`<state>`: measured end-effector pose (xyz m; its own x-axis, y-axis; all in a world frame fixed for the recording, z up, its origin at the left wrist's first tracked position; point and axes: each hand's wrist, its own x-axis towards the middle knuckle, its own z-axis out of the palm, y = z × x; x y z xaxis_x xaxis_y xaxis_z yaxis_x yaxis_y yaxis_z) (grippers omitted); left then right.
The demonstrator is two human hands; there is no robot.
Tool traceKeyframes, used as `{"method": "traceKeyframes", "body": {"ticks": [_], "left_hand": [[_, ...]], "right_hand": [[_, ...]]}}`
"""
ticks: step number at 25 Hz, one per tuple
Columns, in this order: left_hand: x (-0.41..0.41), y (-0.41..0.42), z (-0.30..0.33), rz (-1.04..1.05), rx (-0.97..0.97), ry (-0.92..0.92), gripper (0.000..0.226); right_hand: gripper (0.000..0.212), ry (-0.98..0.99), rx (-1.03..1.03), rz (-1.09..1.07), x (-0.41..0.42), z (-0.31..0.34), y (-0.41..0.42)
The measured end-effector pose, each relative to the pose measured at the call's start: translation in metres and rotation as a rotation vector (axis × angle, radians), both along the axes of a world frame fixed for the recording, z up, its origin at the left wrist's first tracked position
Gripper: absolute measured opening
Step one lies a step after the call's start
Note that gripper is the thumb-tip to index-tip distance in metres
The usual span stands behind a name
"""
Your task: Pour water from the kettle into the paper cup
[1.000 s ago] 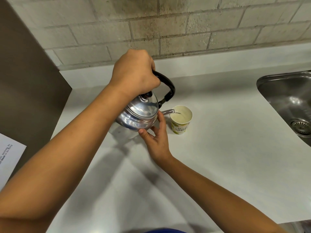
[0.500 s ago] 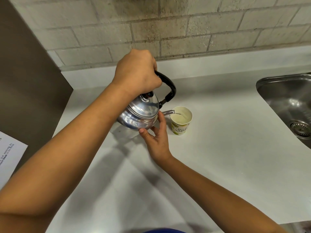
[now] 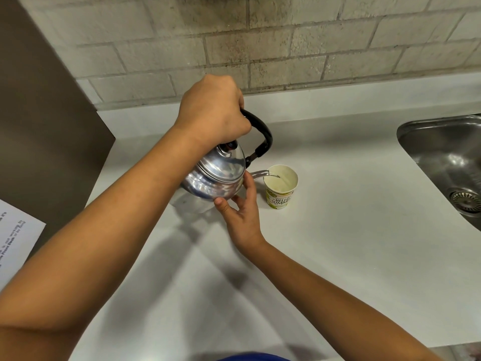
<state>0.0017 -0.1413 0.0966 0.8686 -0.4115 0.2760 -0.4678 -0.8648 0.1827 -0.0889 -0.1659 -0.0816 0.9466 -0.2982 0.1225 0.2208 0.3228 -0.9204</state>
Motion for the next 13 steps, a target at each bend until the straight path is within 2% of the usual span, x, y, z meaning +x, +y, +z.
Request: {"method": "traceKeyframes", "body": {"ticks": [13], "left_hand": [[-0.0024,-0.0015,0.0029,0.004,-0.005,0.026,0.011]], "right_hand": [[0.067,-0.020,0.009,-0.002,0.0010,0.0014,0.0008]]}}
